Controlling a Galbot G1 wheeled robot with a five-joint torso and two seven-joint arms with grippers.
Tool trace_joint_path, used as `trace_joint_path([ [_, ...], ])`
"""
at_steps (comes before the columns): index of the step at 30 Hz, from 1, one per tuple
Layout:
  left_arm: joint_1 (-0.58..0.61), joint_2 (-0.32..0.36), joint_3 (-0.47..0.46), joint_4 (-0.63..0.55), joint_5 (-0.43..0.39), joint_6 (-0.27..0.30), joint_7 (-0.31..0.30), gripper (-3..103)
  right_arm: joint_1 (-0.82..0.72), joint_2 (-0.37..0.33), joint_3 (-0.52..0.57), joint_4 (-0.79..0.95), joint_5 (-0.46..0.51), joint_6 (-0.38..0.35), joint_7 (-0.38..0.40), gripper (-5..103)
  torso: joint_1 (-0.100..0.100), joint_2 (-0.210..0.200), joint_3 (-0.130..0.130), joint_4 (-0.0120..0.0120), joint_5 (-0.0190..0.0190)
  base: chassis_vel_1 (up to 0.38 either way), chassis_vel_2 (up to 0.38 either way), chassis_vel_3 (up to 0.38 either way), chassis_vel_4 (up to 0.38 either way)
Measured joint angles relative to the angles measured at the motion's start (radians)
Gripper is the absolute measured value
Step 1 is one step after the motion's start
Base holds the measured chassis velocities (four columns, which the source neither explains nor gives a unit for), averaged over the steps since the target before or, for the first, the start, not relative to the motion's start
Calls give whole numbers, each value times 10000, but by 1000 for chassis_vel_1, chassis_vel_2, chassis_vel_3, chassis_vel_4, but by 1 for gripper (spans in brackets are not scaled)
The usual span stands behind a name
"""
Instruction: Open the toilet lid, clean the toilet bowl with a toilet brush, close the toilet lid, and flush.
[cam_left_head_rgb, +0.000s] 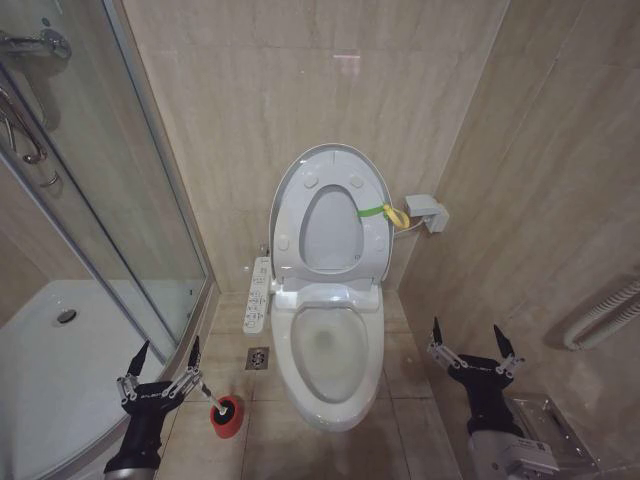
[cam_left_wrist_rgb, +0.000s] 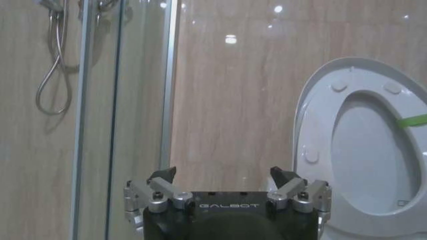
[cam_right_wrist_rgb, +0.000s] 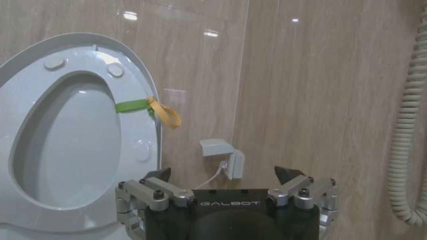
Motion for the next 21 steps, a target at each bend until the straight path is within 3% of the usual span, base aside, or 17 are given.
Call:
trace_joint_path([
  [2, -124, -3, -24, -16, -180, 307, -139, 94, 0, 0, 0, 0, 0, 0, 0, 100, 0, 0, 0, 0, 0, 0, 0, 0, 0],
  [8, -308, 44, -157, 111, -308, 421, -137, 94, 0, 0, 0, 0, 0, 0, -1, 100, 0, 0, 0, 0, -1, 0, 0, 0, 0],
  [21, -327, 110, 43, 277, 69, -11, 100, 97, 0, 0, 0, 0, 0, 0, 0, 100, 0, 0, 0, 0, -1, 0, 0, 0, 0],
])
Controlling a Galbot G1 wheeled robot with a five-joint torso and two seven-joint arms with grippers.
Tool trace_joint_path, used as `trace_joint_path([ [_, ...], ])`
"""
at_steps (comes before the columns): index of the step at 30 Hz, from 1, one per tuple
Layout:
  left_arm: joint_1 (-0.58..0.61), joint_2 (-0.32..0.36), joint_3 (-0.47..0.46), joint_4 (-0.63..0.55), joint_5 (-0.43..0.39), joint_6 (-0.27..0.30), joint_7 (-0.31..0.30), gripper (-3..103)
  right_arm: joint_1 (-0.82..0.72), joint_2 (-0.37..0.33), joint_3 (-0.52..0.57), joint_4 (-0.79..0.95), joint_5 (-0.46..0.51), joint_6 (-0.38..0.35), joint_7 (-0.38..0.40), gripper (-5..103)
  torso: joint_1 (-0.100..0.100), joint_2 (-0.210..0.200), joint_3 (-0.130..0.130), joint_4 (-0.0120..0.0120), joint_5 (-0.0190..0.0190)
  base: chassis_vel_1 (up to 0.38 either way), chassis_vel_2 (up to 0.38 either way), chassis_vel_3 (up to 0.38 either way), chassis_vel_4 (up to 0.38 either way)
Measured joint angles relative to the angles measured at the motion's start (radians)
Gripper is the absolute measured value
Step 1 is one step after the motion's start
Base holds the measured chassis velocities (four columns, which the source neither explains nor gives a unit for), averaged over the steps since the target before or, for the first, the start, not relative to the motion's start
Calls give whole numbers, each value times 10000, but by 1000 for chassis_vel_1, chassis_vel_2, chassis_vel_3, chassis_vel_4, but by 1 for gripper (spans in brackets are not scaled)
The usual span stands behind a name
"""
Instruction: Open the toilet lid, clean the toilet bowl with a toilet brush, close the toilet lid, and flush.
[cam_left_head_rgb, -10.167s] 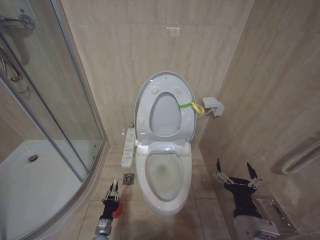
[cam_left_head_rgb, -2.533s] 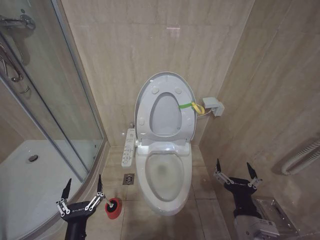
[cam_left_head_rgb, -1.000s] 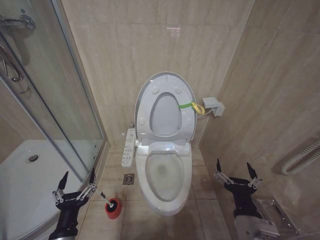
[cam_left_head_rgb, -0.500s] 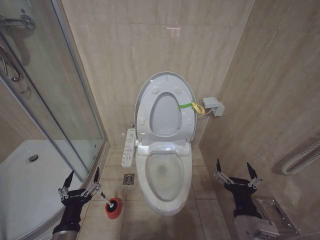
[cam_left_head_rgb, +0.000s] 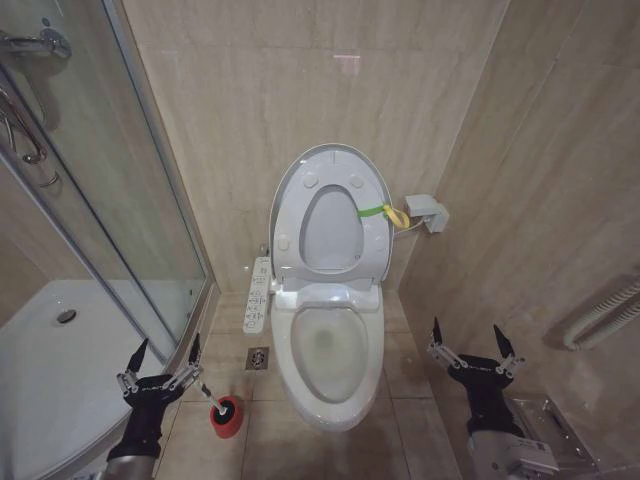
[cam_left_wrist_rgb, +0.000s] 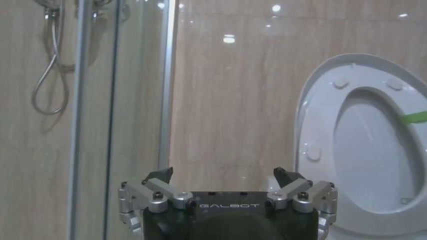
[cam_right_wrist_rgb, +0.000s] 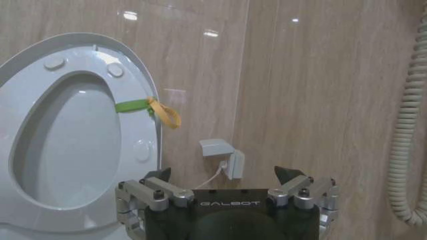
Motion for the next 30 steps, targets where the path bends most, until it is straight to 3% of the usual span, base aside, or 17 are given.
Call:
trace_joint_path([
  [8, 193, -41, 557, -121, 507, -179, -104, 98, 0, 0, 0, 0, 0, 0, 0, 100, 0, 0, 0, 0, 1, 0, 0, 0, 0],
  [30, 221, -13, 532, -133, 635, -209, -164, 97, 0, 0, 0, 0, 0, 0, 0, 100, 0, 0, 0, 0, 1, 0, 0, 0, 0],
])
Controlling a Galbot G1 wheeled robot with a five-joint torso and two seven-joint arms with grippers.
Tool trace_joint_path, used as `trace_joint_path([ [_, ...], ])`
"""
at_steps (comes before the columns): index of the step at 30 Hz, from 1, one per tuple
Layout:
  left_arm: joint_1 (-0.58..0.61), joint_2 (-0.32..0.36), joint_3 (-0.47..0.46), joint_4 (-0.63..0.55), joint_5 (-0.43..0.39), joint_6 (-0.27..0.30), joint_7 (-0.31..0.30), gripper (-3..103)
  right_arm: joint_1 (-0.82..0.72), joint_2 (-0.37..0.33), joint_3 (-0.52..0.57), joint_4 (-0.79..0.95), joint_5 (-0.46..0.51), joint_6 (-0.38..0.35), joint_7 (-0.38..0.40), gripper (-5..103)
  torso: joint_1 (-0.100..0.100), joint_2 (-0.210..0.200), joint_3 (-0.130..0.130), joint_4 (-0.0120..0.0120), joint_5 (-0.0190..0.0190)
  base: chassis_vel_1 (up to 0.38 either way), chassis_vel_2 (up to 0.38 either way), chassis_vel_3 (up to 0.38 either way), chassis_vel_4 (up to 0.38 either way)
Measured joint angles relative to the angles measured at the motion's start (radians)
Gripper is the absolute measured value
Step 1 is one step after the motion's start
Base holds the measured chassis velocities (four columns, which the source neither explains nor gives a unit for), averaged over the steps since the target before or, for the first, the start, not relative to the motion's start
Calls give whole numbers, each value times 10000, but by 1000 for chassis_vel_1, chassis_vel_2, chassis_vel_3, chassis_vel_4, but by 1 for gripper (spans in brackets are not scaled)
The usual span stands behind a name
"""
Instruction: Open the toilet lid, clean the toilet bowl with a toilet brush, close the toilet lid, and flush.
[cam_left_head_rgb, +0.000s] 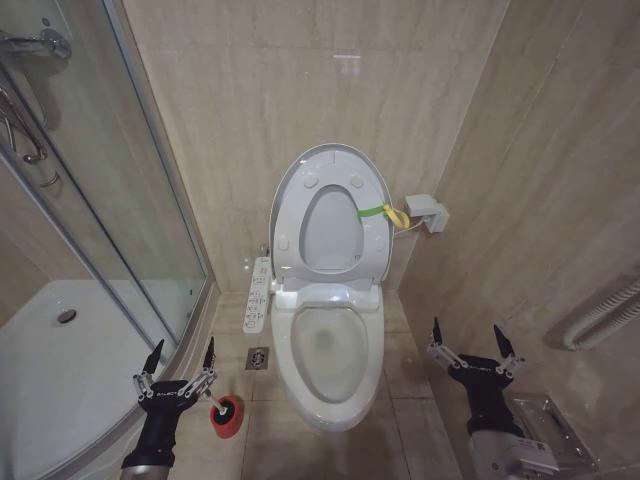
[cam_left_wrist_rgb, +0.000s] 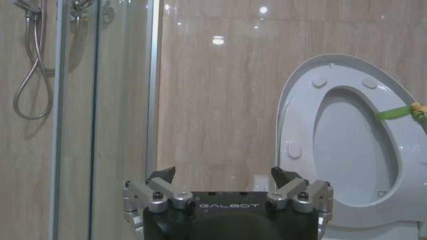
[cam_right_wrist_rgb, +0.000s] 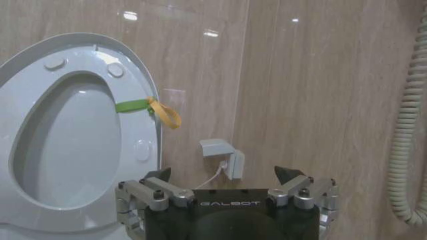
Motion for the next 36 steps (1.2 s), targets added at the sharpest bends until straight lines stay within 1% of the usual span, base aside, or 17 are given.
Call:
trace_joint_path([
  [36, -1, 0, -7, 1, -10, 11, 0, 97, 0, 0, 0, 0, 0, 0, 0, 100, 0, 0, 0, 0, 0, 0, 0, 0, 0],
])
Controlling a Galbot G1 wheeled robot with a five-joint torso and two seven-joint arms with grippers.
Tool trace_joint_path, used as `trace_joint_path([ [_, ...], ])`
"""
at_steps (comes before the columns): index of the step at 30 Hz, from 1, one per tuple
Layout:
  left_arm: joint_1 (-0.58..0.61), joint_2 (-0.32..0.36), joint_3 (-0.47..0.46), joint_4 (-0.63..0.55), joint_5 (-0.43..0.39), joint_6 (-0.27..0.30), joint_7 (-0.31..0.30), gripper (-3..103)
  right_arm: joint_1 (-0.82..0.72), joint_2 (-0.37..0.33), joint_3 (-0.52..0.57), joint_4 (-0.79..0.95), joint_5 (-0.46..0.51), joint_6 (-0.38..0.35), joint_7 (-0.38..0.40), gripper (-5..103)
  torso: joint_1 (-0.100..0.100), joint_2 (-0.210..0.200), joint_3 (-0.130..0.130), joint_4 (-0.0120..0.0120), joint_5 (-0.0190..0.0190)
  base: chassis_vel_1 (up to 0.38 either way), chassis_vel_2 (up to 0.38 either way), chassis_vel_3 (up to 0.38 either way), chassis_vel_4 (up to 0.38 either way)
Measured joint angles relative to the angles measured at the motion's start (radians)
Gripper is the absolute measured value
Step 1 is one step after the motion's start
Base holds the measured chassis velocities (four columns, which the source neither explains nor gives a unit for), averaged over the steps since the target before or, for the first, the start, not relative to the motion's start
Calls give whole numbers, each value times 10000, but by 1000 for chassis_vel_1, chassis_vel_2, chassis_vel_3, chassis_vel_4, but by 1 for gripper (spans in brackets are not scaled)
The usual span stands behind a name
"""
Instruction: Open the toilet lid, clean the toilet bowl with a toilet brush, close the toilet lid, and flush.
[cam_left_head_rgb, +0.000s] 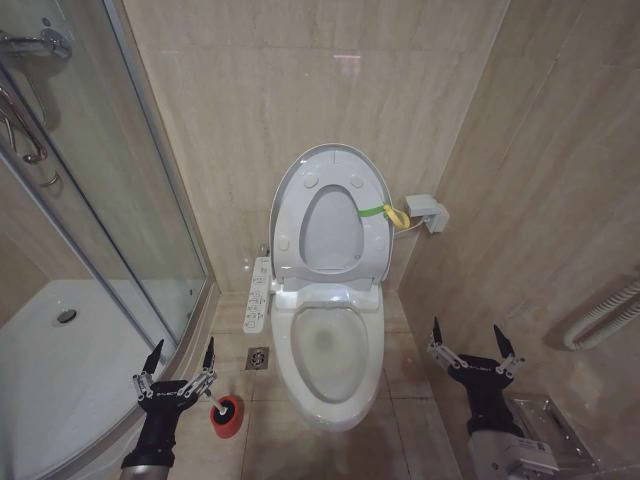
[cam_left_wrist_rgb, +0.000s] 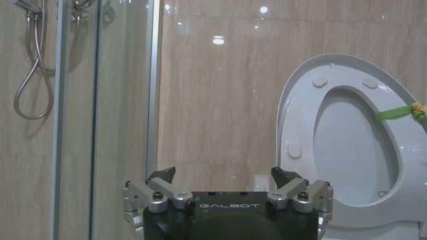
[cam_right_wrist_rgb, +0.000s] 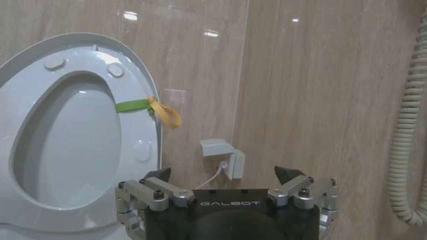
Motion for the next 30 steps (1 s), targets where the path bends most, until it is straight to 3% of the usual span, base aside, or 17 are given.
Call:
trace_joint_path([
  [30, 0, 0, -1, 0, 0, 0, 0, 97, 0, 0, 0, 0, 0, 0, 0, 100, 0, 0, 0, 0, 0, 0, 0, 0, 0],
])
